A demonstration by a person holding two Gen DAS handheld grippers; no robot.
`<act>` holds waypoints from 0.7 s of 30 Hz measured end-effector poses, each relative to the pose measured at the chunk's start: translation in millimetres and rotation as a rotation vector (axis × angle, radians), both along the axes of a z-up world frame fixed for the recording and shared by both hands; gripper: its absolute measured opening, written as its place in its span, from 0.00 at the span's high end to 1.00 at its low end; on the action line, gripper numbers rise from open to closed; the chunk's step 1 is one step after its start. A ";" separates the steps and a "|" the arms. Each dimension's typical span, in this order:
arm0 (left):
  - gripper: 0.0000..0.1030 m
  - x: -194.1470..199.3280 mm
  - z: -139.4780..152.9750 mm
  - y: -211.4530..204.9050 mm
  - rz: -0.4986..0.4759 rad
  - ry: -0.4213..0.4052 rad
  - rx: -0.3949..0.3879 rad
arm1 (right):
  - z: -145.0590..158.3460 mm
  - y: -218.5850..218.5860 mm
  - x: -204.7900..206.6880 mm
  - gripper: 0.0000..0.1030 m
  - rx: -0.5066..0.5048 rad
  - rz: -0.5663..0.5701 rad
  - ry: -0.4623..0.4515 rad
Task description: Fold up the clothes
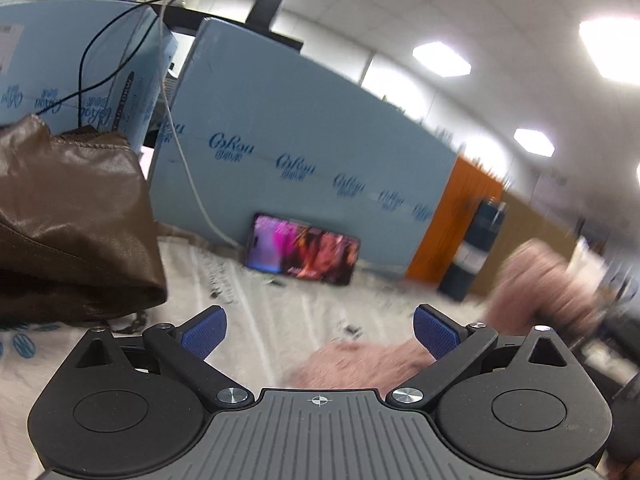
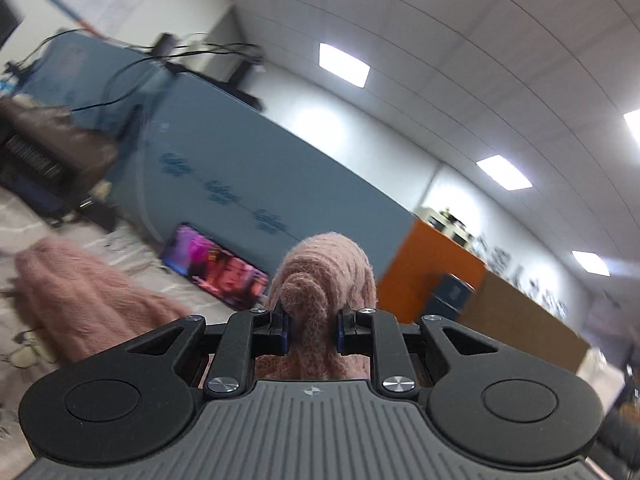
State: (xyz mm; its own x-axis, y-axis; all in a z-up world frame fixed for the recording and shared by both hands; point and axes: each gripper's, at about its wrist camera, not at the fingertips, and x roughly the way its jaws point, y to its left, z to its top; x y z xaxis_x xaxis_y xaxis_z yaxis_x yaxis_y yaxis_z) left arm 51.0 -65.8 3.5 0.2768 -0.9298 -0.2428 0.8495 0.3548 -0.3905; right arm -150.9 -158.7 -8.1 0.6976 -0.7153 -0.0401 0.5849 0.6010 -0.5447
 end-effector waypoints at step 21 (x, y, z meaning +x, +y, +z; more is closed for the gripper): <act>0.02 37.7 -19.9 6.8 -0.291 0.480 -0.264 | 25.7 -71.1 -16.7 0.17 1.034 0.651 -0.298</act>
State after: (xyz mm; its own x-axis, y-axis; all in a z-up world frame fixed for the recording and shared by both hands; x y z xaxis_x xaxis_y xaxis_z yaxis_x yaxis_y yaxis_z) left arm 88.7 -59.0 -16.4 -0.0804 -0.9963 -0.0287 0.6045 -0.0258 -0.7962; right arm -167.7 -229.7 17.6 0.9871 0.0364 -0.1558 0.0390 0.8899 0.4545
